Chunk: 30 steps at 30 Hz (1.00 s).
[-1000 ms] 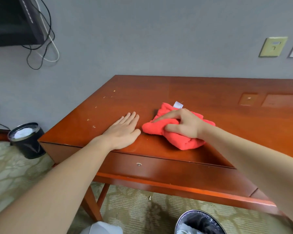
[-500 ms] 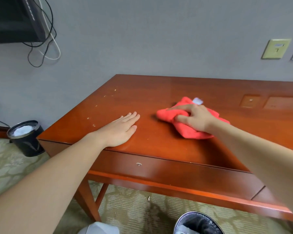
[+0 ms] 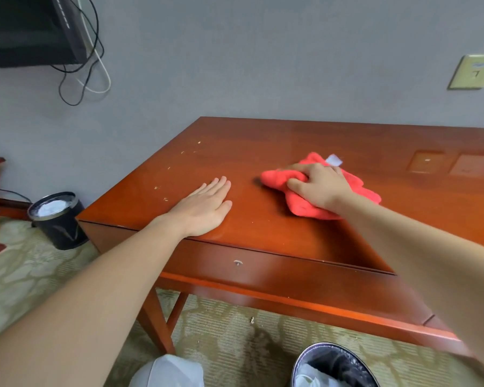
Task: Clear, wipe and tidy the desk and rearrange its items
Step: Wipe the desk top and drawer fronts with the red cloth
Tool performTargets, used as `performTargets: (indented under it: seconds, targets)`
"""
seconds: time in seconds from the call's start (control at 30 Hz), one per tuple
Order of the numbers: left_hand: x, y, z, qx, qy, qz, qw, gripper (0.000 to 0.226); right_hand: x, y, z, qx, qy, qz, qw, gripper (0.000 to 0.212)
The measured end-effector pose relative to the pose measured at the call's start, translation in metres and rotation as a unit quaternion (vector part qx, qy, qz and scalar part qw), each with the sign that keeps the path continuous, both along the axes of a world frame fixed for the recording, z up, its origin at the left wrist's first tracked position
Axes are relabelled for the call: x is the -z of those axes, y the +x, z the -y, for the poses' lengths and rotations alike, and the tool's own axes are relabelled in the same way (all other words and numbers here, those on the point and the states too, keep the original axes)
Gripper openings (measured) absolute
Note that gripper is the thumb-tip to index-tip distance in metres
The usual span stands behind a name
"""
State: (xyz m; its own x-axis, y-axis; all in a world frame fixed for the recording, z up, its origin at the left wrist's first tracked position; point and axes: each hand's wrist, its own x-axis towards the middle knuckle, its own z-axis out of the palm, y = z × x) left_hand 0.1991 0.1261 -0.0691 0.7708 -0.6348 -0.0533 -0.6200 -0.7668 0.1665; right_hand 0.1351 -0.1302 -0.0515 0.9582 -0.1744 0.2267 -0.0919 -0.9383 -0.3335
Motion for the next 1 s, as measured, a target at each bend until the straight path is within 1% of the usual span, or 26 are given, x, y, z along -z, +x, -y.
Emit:
performTargets:
  seconds: [0.03, 0.07, 0.1, 0.13, 0.17, 0.2, 0.27, 0.3, 0.33, 0.37, 0.43, 0.47, 0.5, 0.57, 0.63, 0.67, 0.7, 0.73, 0.77, 0.8, 0.83, 0.87, 0.9, 0.93, 0.97, 1.0]
  targets:
    - [0.000, -0.001, 0.001, -0.001, -0.004, -0.003, 1.000, 0.054, 0.001, 0.008, -0.015, 0.075, -0.028, 0.008, 0.997, 0.036]
    - [-0.001, -0.002, 0.001, -0.003, -0.011, -0.009, 1.000, 0.054, 0.002, 0.013, -0.034, 0.113, -0.041, 0.013, 0.993, 0.037]
    - [-0.003, -0.001, 0.001, -0.002, -0.020, -0.019, 1.000, 0.054, 0.004, 0.014, -0.054, 0.110, -0.043, 0.019, 0.993, 0.039]
    - [-0.005, 0.000, -0.001, 0.008, -0.027, -0.033, 0.999, 0.054, 0.008, 0.012, -0.069, 0.071, -0.047, 0.028, 0.996, 0.041]
    - [-0.006, 0.003, -0.006, 0.028, -0.025, -0.045, 0.998, 0.054, 0.012, 0.003, -0.075, 0.001, -0.046, 0.044, 0.998, 0.045]
    - [-0.007, 0.006, -0.013, 0.052, -0.011, -0.049, 0.997, 0.054, 0.014, -0.008, -0.075, -0.082, -0.023, 0.059, 0.995, 0.048]
    - [-0.005, 0.013, -0.034, 0.073, 0.026, -0.051, 0.996, 0.055, 0.011, -0.024, -0.055, -0.249, 0.062, 0.046, 0.966, 0.049]
    - [-0.004, 0.013, -0.043, 0.068, 0.033, -0.051, 0.996, 0.054, 0.008, -0.024, -0.042, -0.285, 0.079, 0.027, 0.955, 0.047]
    - [-0.001, 0.013, -0.050, 0.064, 0.032, -0.044, 0.996, 0.053, 0.004, -0.021, -0.029, -0.266, 0.078, 0.015, 0.961, 0.047]
    - [0.002, 0.009, -0.053, 0.062, 0.028, -0.028, 0.997, 0.053, 0.002, -0.013, -0.021, -0.209, 0.063, 0.009, 0.976, 0.048]
    - [0.007, 0.005, -0.051, 0.057, 0.024, 0.005, 0.998, 0.053, 0.003, 0.002, -0.029, -0.030, 0.001, 0.013, 0.999, 0.046]
    - [0.009, 0.005, -0.049, 0.050, 0.020, 0.010, 0.999, 0.052, 0.004, 0.008, -0.044, 0.038, -0.033, 0.015, 0.999, 0.043]
    - [0.009, 0.004, -0.048, 0.039, 0.013, 0.006, 0.999, 0.052, 0.006, 0.010, -0.061, 0.058, -0.049, 0.020, 0.997, 0.041]
    - [0.008, 0.004, -0.049, 0.006, -0.009, -0.018, 1.000, 0.051, 0.011, -0.003, -0.088, 0.003, -0.040, 0.048, 0.998, 0.041]
    - [0.007, 0.003, -0.050, -0.019, -0.037, -0.040, 0.998, 0.050, 0.014, -0.031, -0.089, -0.116, 0.017, 0.081, 0.990, 0.044]
    - [0.007, 0.003, -0.050, -0.027, -0.046, -0.046, 0.997, 0.050, 0.013, -0.045, -0.082, -0.198, 0.056, 0.072, 0.976, 0.044]
    - [0.008, 0.002, -0.049, -0.028, -0.043, -0.045, 0.998, 0.050, 0.011, -0.056, -0.072, -0.284, 0.083, 0.049, 0.954, 0.044]
    - [0.008, 0.001, -0.049, -0.025, -0.029, -0.036, 0.999, 0.050, 0.008, -0.062, -0.059, -0.341, 0.102, 0.023, 0.934, 0.043]
    - [0.008, 0.001, -0.048, -0.022, -0.014, -0.026, 0.999, 0.050, 0.002, -0.064, -0.047, -0.353, 0.115, -0.005, 0.929, 0.043]
    - [0.009, 0.002, -0.048, -0.022, -0.006, -0.023, 0.999, 0.051, -0.002, -0.061, -0.035, -0.325, 0.121, -0.018, 0.938, 0.042]
    - [0.008, 0.001, -0.047, -0.025, -0.003, -0.027, 0.999, 0.051, -0.003, -0.055, -0.026, -0.263, 0.115, -0.007, 0.958, 0.041]
    - [0.007, 0.000, -0.046, -0.030, -0.005, -0.036, 0.999, 0.051, -0.002, -0.047, -0.025, -0.176, 0.085, 0.016, 0.981, 0.040]
    - [0.005, -0.002, -0.044, -0.036, -0.011, -0.043, 0.998, 0.051, 0.000, -0.040, -0.031, -0.073, 0.027, 0.032, 0.996, 0.039]
    - [0.003, -0.005, -0.042, -0.040, -0.018, -0.045, 0.998, 0.050, 0.002, -0.033, -0.044, 0.010, -0.025, 0.035, 0.999, 0.037]
    - [0.000, -0.009, -0.039, -0.038, -0.025, -0.046, 0.998, 0.050, 0.004, -0.029, -0.058, 0.049, -0.047, 0.034, 0.997, 0.035]
    - [-0.002, -0.014, -0.036, -0.033, -0.036, -0.047, 0.998, 0.050, 0.006, -0.030, -0.072, 0.052, -0.044, 0.042, 0.997, 0.035]
